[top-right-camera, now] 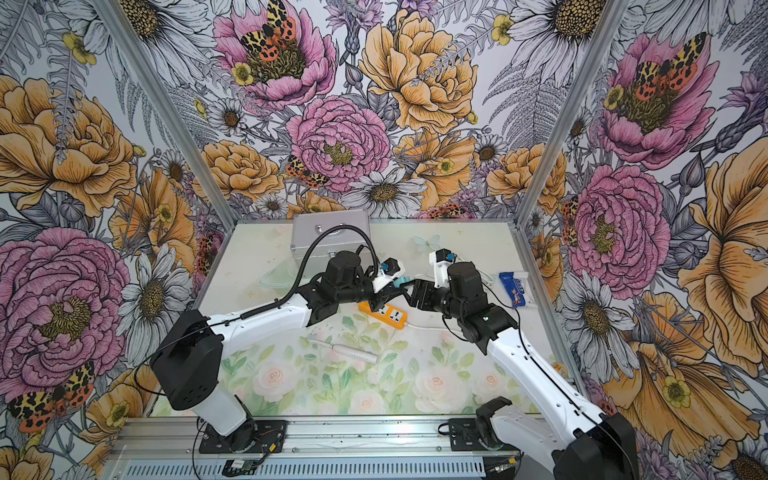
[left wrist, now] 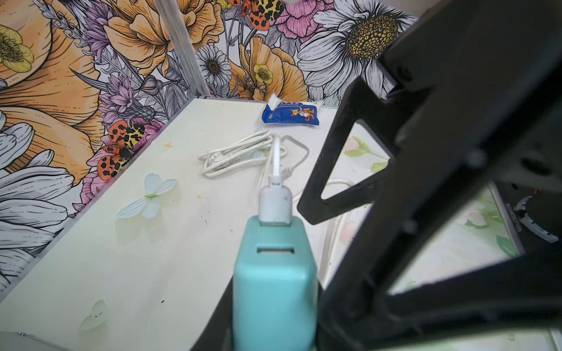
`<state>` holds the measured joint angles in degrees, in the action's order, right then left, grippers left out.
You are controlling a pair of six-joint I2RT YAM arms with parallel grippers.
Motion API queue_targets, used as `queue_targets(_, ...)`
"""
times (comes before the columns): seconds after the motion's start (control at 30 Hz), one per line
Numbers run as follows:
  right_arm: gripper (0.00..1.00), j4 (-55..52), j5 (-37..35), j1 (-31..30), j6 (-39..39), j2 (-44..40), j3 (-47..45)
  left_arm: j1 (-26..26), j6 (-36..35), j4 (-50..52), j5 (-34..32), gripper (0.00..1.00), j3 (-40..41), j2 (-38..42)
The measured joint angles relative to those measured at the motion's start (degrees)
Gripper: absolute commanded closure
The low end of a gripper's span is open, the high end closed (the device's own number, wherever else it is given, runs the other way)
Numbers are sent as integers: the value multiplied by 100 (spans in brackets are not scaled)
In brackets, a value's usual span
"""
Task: Charge the electric toothbrush
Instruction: Insert the plug into the socket.
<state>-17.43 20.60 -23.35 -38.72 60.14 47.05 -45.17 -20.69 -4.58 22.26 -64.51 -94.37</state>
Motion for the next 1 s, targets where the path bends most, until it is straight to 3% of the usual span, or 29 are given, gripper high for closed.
queue_targets(0.37,42,319,-94,-76,-129,168,0,-26,-2,0,2,100,-11,0)
queue_targets(0.63,78,426,-122,-197,-118,372,26,-28,0,31,-15,99,-13,-72)
queue_targets(0.7,89,437,-131,-199,-114,387,28,-20,-4,42,-15,91,-13,-76)
queue_targets(0.77,96,442,-160,-221,-116,389,33,-17,-7,42,-15,72,-13,-76)
queue_targets(0.83,97,442,-199,-236,-114,391,39,-20,-48,39,-37,58,-13,-76)
queue_targets(1.0,100,442,-522,-334,-181,417,42,-46,-164,24,-136,53,-13,-76)
